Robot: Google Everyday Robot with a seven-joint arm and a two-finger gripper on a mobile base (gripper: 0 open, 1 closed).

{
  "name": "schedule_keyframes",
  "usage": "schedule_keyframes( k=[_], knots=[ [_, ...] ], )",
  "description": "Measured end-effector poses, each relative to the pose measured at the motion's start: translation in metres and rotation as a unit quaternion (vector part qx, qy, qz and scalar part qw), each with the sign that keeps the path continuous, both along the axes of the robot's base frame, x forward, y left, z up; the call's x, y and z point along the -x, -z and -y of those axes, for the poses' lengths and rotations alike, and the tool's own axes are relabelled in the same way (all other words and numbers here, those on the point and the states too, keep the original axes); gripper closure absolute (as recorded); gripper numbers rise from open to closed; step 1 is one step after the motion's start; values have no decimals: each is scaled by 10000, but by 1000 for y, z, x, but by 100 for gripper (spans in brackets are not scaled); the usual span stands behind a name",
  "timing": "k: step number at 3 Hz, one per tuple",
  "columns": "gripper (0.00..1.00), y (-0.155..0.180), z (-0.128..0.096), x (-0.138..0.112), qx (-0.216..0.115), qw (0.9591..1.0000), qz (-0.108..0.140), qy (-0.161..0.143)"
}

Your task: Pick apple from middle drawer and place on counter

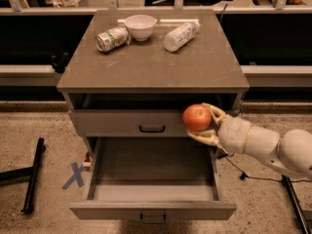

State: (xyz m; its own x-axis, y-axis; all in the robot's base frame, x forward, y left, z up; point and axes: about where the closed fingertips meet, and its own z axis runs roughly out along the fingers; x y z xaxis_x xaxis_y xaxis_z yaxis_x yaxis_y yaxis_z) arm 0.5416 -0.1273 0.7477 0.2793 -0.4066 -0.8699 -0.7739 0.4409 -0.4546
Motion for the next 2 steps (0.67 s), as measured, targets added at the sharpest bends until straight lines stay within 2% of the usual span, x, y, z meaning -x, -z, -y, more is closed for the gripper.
schedule_keyframes(
  k=[2],
  knots=[
    [100,-61,-2,-27,87,9996,273,-49]
  ],
)
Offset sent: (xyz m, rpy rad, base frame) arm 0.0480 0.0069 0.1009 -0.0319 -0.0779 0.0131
